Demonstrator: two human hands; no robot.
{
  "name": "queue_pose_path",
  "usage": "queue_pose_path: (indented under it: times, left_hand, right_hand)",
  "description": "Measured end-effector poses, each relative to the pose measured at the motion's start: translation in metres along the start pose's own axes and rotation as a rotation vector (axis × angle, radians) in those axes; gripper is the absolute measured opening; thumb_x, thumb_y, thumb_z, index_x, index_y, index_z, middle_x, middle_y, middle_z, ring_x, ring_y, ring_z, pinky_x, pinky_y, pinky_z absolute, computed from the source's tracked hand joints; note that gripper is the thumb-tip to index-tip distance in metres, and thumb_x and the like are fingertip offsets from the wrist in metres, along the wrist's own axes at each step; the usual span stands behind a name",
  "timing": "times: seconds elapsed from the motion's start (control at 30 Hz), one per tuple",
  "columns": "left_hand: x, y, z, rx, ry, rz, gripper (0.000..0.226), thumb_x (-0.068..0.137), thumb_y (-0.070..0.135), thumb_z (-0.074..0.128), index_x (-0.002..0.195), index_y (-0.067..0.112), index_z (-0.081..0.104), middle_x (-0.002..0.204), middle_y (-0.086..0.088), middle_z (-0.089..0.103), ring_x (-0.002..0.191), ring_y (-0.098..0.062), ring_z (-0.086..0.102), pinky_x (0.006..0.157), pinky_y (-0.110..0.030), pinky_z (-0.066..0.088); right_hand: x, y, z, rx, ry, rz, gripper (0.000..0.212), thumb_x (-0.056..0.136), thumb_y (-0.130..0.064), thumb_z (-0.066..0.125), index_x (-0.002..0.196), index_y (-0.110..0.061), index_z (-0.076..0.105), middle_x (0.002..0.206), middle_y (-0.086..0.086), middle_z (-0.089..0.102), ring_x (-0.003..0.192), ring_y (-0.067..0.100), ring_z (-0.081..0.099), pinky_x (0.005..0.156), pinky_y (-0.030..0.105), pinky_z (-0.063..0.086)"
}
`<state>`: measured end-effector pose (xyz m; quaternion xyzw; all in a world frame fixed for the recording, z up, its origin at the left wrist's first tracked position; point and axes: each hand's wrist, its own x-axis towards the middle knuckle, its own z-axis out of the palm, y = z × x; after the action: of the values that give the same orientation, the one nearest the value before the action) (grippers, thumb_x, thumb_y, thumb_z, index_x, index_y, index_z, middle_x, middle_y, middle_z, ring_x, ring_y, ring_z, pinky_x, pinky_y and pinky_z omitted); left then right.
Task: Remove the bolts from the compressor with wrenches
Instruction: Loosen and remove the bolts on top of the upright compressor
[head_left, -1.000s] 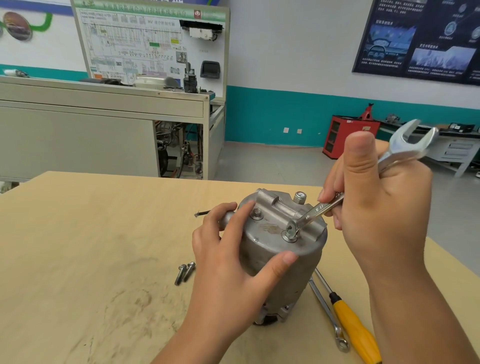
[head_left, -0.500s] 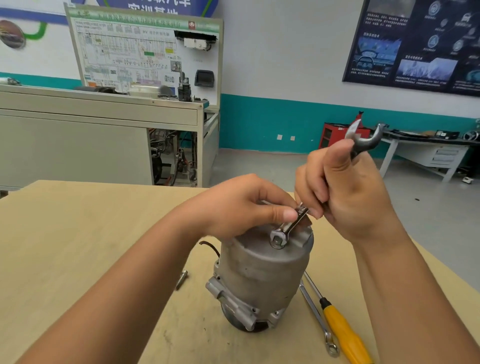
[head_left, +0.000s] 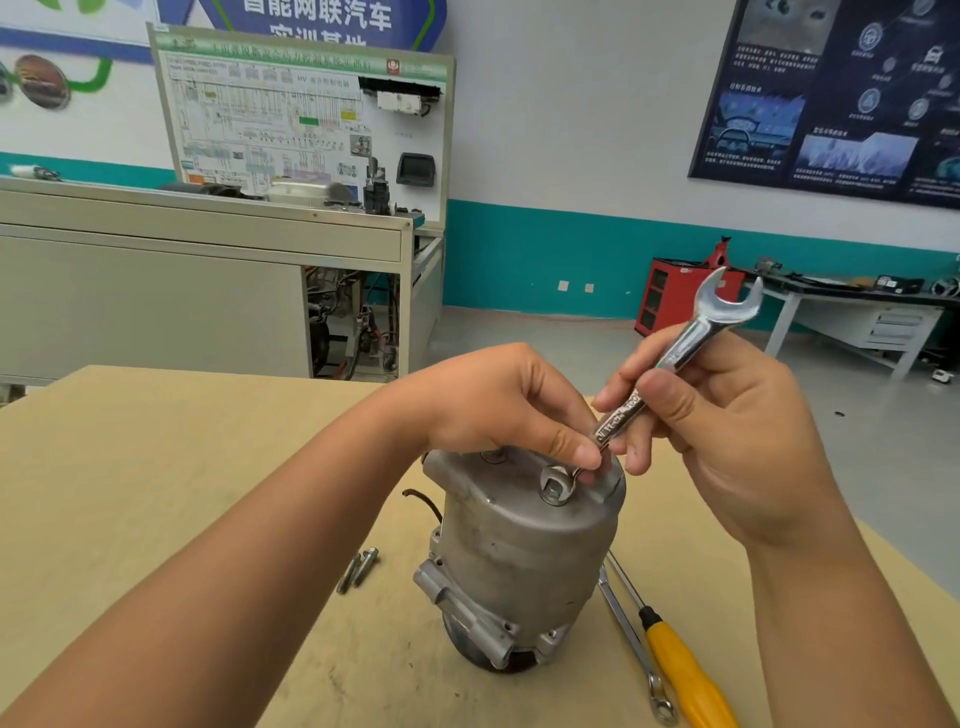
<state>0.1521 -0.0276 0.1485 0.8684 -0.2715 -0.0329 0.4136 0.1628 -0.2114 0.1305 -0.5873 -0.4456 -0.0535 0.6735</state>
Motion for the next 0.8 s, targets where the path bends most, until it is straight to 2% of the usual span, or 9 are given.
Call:
queue_pose_path:
  times: [0.13, 0.3, 0.37, 0.47, 0.57, 0.7, 0.8]
  left_hand:
    - [-0.003, 0.004, 0.002, 0.01, 0.029, -0.009, 0.008, 0.075, 0.019, 0.077, 0.081, 0.023, 0.076, 0.088, -0.004, 0.073, 0.077, -0.007, 0.061, 0.077, -0.023, 0.048]
    - [-0.004, 0.006, 0.002, 0.028, 0.019, -0.013, 0.013, 0.078, 0.017, 0.074, 0.088, 0.026, 0.073, 0.089, 0.002, 0.071, 0.081, -0.005, 0.06, 0.083, -0.021, 0.046]
    - [-0.004, 0.006, 0.001, 0.042, 0.012, -0.016, 0.011, 0.08, 0.014, 0.072, 0.089, 0.021, 0.072, 0.087, 0.003, 0.071, 0.082, -0.005, 0.061, 0.086, -0.019, 0.045]
    - [-0.003, 0.005, 0.002, 0.046, 0.044, -0.037, 0.015, 0.078, 0.015, 0.073, 0.091, 0.009, 0.071, 0.094, -0.009, 0.072, 0.091, -0.02, 0.066, 0.095, -0.032, 0.046]
    - [-0.001, 0.005, 0.006, 0.056, 0.092, -0.022, 0.011, 0.075, 0.017, 0.076, 0.076, 0.018, 0.066, 0.091, -0.012, 0.071, 0.082, -0.018, 0.064, 0.088, -0.031, 0.047]
    - [0.001, 0.002, 0.007, 0.067, 0.146, -0.014, 0.021, 0.073, 0.023, 0.078, 0.064, 0.028, 0.059, 0.084, -0.011, 0.069, 0.081, -0.023, 0.063, 0.079, -0.029, 0.045]
    - [0.0, 0.0, 0.007, 0.059, 0.152, -0.006, 0.024, 0.073, 0.023, 0.078, 0.06, 0.028, 0.059, 0.069, 0.004, 0.064, 0.067, -0.008, 0.058, 0.071, -0.022, 0.045]
  right_hand:
    - [-0.003, -0.002, 0.004, -0.044, 0.018, -0.004, 0.021, 0.078, -0.039, 0.058, 0.08, -0.021, 0.069, 0.076, 0.007, 0.072, 0.044, 0.019, 0.057, 0.052, 0.023, 0.051]
    - [0.005, 0.001, 0.006, 0.007, 0.012, 0.061, 0.023, 0.078, -0.04, 0.053, 0.077, -0.019, 0.064, 0.067, 0.006, 0.069, 0.042, 0.017, 0.056, 0.041, 0.018, 0.044]
    - [0.008, 0.003, 0.007, 0.034, 0.016, 0.091, 0.025, 0.078, -0.041, 0.053, 0.077, -0.017, 0.061, 0.063, 0.005, 0.065, 0.041, 0.015, 0.053, 0.04, 0.018, 0.041]
    - [0.013, 0.003, 0.01, -0.004, -0.004, 0.112, 0.024, 0.081, -0.045, 0.053, 0.074, -0.023, 0.06, 0.059, 0.0, 0.061, 0.043, 0.01, 0.049, 0.042, 0.016, 0.04]
    - [0.016, 0.0, 0.014, -0.21, 0.019, 0.123, 0.026, 0.084, -0.046, 0.052, 0.079, -0.021, 0.055, 0.058, -0.003, 0.06, 0.043, 0.005, 0.046, 0.044, 0.013, 0.037]
    - [0.019, -0.002, 0.015, -0.448, 0.104, 0.106, 0.006, 0.09, -0.024, 0.057, 0.085, -0.025, 0.06, 0.067, -0.008, 0.063, 0.04, 0.003, 0.047, 0.041, 0.013, 0.037]
    - [0.02, -0.003, 0.017, -0.472, 0.149, 0.083, 0.008, 0.087, -0.019, 0.062, 0.088, -0.027, 0.062, 0.062, -0.007, 0.062, 0.038, 0.006, 0.05, 0.04, 0.015, 0.039]
